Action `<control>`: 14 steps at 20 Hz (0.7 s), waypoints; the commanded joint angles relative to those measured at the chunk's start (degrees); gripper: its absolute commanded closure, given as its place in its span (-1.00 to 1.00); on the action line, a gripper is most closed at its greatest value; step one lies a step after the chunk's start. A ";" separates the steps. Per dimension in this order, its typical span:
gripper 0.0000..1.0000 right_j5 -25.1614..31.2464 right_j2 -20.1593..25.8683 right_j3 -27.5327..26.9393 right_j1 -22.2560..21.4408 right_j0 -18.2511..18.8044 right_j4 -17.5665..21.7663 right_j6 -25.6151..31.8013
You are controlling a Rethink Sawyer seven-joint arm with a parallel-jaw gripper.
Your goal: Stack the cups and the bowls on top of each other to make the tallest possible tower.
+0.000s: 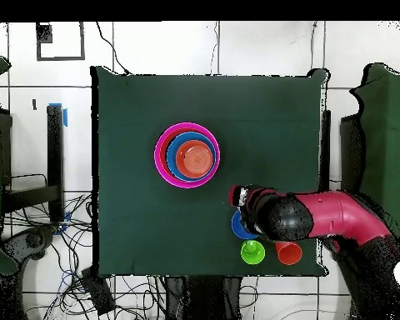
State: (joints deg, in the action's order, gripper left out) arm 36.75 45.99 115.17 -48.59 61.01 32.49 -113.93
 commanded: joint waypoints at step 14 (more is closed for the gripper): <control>-1.00 10.88 -0.42 0.46 0.24 -2.05 -10.70 4.27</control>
State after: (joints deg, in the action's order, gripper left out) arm 41.76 45.94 116.00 -50.75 61.16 23.36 -113.93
